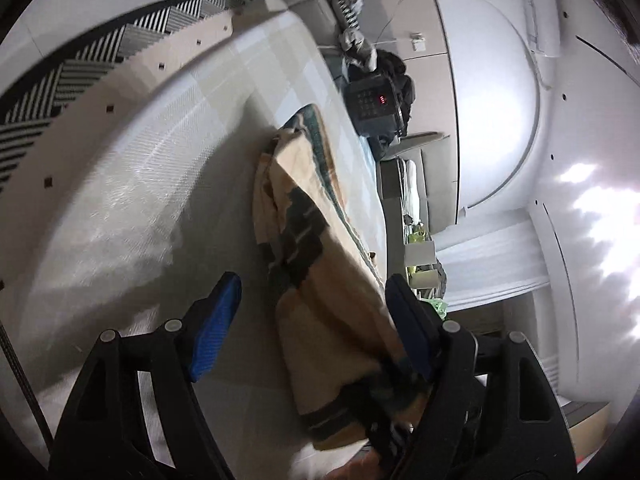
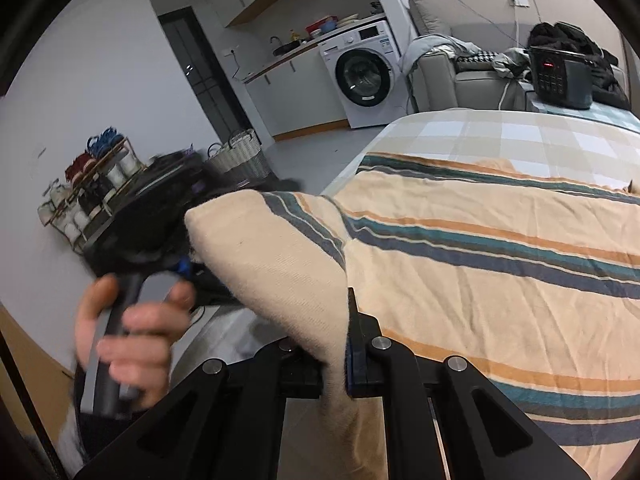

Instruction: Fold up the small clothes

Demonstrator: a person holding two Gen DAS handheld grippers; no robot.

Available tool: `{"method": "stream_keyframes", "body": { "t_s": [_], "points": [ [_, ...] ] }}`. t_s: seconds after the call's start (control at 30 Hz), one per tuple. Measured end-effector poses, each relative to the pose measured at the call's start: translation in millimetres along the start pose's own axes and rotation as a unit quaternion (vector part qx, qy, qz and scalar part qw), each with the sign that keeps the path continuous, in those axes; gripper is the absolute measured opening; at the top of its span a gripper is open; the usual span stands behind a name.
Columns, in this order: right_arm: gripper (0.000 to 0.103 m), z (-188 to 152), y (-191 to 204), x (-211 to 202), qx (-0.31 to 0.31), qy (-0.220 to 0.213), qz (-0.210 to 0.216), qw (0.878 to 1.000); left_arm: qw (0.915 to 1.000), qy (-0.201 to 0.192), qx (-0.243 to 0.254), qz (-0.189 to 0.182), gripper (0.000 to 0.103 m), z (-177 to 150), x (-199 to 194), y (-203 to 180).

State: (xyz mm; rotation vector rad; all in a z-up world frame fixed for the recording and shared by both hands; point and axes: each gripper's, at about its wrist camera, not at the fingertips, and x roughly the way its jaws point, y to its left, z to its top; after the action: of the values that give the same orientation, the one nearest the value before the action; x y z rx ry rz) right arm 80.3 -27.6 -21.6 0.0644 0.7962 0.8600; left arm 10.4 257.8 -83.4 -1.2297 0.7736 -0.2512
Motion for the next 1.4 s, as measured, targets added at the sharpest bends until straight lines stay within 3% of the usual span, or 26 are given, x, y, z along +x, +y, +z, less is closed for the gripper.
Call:
{"method": "stream_keyframes", "body": {
  "t_s": [0.13, 0.43, 0.53, 0.63, 0.7, 0.87, 1.1, 1.27, 1.4],
  "points": [
    [0.007, -6, 6, 2, -0.021, 0.003, -0.002, 1.0, 0.9997, 0.019, -0.007, -0.012, 0.072, 18, 25, 2],
    [0.007, -5, 5, -3, -0.031, -0.013, -0.002, 0.999, 0.9962, 0.082, 0.01, 0.029, 0.072, 46, 87, -21],
    [0.007, -6, 8, -6, -0.044, -0.018, -0.005, 0.999, 0.9955, 0.085, 0.013, 0.041, 0.07, 54, 101, -27],
    [0.007, -7, 8, -6, -0.05, -0.018, -0.004, 0.999, 0.9945, 0.071, 0.017, 0.075, 0.044, 63, 115, -29],
    [0.007, -9, 7, -4, -0.051, -0.015, -0.003, 0.999, 0.9937, 0.061, 0.02, 0.092, 0.015, 69, 123, -29],
    [0.007, -11, 0, -4, -0.033, -0.013, 0.009, 0.999, 0.9922, 0.03, 0.052, 0.11, 0.007, 79, 126, -43],
    [0.007, -8, -18, -31, 0.011, -0.049, 0.021, 0.998, 0.9865, 0.01, 0.11, 0.12, 0.006, 76, 129, -104],
    [0.007, -9, -41, -73, 0.054, -0.099, 0.022, 0.993, 0.9789, 0.014, 0.165, 0.12, 0.006, 49, 136, -173],
    [0.007, -17, -65, -111, 0.094, -0.141, 0.017, 0.985, 0.9697, 0.03, 0.212, 0.118, 0.006, 20, 172, -231]
  ]
}}
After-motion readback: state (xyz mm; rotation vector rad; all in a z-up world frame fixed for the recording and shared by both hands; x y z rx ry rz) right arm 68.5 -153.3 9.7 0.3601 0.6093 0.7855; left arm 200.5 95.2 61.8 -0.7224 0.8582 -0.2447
